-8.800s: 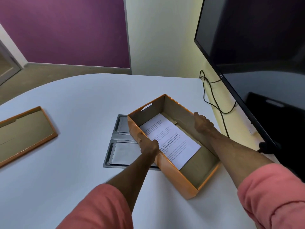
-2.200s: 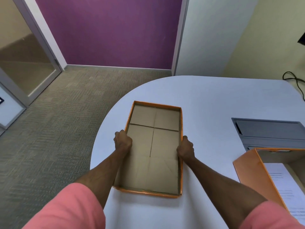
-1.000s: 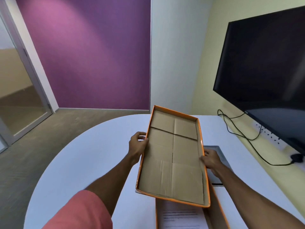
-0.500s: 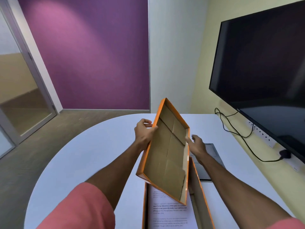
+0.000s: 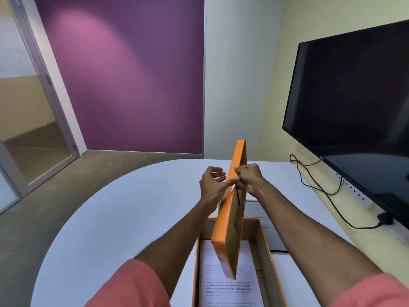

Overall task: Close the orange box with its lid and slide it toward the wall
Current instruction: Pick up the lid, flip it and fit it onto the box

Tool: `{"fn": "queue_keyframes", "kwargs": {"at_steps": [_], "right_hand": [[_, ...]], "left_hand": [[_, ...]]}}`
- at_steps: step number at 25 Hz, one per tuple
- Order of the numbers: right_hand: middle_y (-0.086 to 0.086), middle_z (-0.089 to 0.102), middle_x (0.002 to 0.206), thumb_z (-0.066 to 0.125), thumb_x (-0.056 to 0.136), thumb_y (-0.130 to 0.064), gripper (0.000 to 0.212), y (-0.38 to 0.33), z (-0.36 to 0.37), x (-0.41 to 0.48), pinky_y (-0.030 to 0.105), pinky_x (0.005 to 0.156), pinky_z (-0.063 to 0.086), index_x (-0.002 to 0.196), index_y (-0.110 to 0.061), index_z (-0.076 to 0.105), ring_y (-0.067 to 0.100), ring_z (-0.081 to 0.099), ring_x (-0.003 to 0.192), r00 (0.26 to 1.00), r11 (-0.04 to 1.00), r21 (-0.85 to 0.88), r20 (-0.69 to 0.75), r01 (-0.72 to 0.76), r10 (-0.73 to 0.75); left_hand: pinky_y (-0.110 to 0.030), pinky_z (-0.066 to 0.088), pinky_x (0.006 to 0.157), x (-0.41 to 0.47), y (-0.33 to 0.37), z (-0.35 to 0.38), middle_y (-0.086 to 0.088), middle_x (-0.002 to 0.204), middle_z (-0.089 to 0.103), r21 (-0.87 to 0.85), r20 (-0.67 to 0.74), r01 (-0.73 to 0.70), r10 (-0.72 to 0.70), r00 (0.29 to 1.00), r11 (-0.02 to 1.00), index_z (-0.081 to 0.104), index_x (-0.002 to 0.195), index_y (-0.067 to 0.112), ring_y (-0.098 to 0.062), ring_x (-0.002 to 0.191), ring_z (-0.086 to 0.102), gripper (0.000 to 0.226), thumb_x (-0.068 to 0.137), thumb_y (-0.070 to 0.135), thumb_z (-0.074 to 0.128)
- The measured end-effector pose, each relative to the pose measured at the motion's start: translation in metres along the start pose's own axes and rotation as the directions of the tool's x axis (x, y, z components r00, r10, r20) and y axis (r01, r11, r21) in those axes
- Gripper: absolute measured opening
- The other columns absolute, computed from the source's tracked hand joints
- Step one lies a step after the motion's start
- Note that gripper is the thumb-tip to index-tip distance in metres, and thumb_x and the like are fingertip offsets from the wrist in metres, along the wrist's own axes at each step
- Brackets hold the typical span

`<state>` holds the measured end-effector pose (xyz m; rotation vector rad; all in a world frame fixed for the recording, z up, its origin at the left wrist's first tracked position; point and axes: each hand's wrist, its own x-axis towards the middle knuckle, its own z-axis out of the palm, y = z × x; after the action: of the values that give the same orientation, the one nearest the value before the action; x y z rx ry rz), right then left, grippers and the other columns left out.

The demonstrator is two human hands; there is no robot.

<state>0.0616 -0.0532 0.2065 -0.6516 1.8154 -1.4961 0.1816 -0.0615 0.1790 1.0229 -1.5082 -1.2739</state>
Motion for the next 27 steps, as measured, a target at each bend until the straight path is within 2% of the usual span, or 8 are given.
{"fn": "queue_keyframes", "kwargs": {"at_steps": [2,5,10,14,18,22,24,27], "right_hand": [[0.016,0.057,0.075,0.051,0.092,-0.002,0.011,-0.005,-0.003,0.000,0.042,0.061,0.051,0.082,-0.001,0.055,0.026,0.057,0.059,1.000,0.996,0.092,-0.008,-0.019,0.019],[0.013,0.049,0.070,0.042,0.094,-0.001,0.013,-0.016,-0.011,-0.007,0.038,0.058,0.047,0.098,0.002,0.055,0.024,0.049,0.056,1.000,0.993,0.118,0.028,0.005,-0.008],[0.016,0.063,0.088,0.041,0.099,-0.008,0.021,-0.035,-0.037,-0.014,0.049,0.090,0.050,0.093,0.005,0.057,0.028,0.063,0.081,0.988,0.949,0.316,0.146,-0.006,-0.042],[0.017,0.071,0.092,0.043,0.100,-0.017,0.022,-0.036,-0.053,-0.011,0.049,0.087,0.055,0.105,-0.001,0.057,0.029,0.069,0.088,0.968,0.895,0.432,0.249,-0.109,-0.002],[0.014,0.070,0.084,0.045,0.099,-0.017,0.018,-0.026,-0.057,-0.005,0.044,0.077,0.057,0.100,-0.003,0.057,0.026,0.068,0.080,0.972,0.914,0.394,0.235,-0.095,0.000],[0.013,0.062,0.087,0.045,0.099,-0.021,0.021,-0.007,-0.056,0.008,0.035,0.062,0.053,0.105,-0.003,0.054,0.021,0.058,0.066,0.998,0.983,0.174,0.021,0.059,-0.064],[0.008,0.057,0.078,0.040,0.100,-0.032,0.029,0.002,-0.058,0.008,0.028,0.056,0.044,0.094,-0.008,0.056,0.018,0.052,0.059,0.997,0.994,0.086,-0.034,0.073,-0.071],[0.008,0.064,0.090,0.045,0.098,-0.038,0.033,0.018,-0.065,0.000,0.030,0.062,0.048,0.104,-0.010,0.061,0.023,0.060,0.073,0.998,0.998,-0.018,-0.012,0.067,-0.067]], "left_hand": [[-0.036,0.054,0.092,0.006,-0.008,-0.010,-0.004,0.108,0.066,-0.009,0.015,0.044,-0.044,0.999,0.999,0.058,0.108,0.014,-0.019,0.102,0.063,0.048,0.077,0.046,0.074],[-0.039,0.044,0.099,0.012,-0.015,-0.028,-0.011,0.138,0.052,0.109,0.117,0.203,-0.216,0.969,0.973,0.049,0.128,0.013,-0.022,0.116,0.053,0.058,0.092,0.058,0.041],[-0.046,0.029,0.114,0.019,-0.027,-0.055,-0.010,0.158,0.028,0.178,0.161,0.313,-0.341,0.926,0.933,0.027,0.148,0.013,-0.031,0.143,0.032,0.068,0.096,0.057,0.026],[-0.054,0.032,0.113,0.028,-0.039,-0.074,-0.012,0.156,0.032,0.137,0.125,0.386,-0.403,0.907,0.912,0.023,0.150,0.015,-0.035,0.138,0.038,0.082,0.088,0.069,0.025],[-0.052,0.034,0.110,0.029,-0.035,-0.082,-0.014,0.149,0.041,0.111,0.090,0.398,-0.408,0.909,0.911,0.034,0.145,0.010,-0.037,0.134,0.043,0.064,0.098,0.053,0.026],[-0.056,0.040,0.103,0.033,-0.046,-0.093,-0.015,0.146,0.043,0.096,0.034,0.378,-0.382,0.923,0.921,0.037,0.141,0.012,-0.038,0.129,0.046,0.055,0.098,0.046,0.039],[-0.057,0.044,0.098,0.032,-0.048,-0.096,-0.015,0.146,0.044,0.060,0.015,0.374,-0.376,0.927,0.925,0.036,0.142,0.017,-0.039,0.127,0.049,0.057,0.095,0.048,0.044],[-0.054,0.049,0.093,0.030,-0.049,-0.096,-0.014,0.143,0.048,0.047,0.027,0.370,-0.372,0.928,0.928,0.037,0.141,0.021,-0.039,0.121,0.054,0.059,0.092,0.050,0.050]]}}
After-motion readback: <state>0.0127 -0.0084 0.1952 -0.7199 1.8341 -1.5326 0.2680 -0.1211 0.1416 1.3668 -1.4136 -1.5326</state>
